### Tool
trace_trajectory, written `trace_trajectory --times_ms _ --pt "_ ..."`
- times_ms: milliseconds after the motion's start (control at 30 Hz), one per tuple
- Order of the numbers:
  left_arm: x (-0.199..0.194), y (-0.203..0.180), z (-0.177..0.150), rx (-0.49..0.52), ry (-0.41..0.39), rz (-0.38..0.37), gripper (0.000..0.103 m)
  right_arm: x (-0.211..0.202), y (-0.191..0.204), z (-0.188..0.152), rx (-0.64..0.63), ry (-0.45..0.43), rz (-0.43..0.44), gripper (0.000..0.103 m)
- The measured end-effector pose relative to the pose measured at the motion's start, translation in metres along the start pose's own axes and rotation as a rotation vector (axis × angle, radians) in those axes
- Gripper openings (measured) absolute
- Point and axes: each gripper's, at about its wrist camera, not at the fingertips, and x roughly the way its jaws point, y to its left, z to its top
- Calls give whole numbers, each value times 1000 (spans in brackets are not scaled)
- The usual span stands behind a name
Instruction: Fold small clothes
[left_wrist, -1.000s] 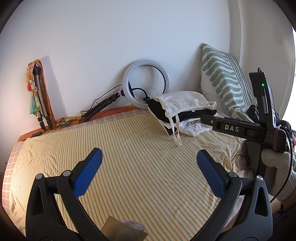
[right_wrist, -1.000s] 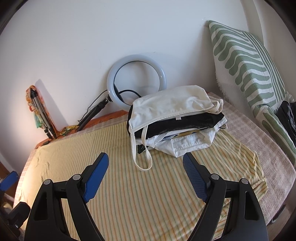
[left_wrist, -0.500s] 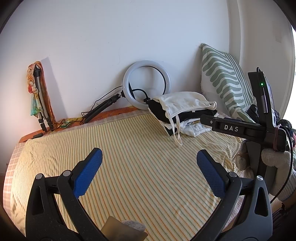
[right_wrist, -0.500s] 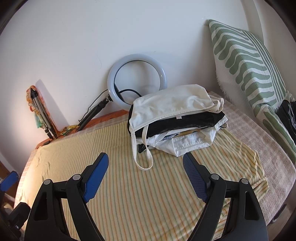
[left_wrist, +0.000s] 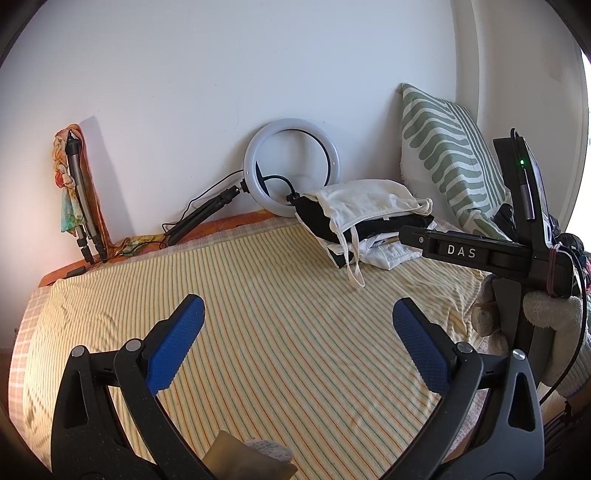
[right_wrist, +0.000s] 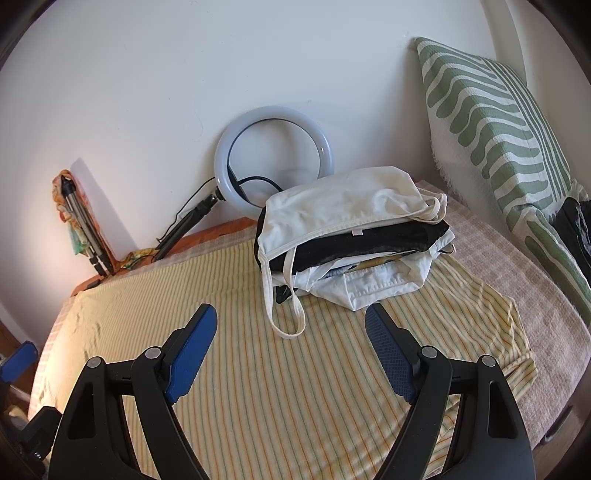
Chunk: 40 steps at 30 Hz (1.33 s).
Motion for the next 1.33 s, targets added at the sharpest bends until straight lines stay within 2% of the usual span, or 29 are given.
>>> trace_trajectory --times_ms 1333 --pt "-1 8 -2 17 -9 17 103 5 -4 -3 5 21 7 83"
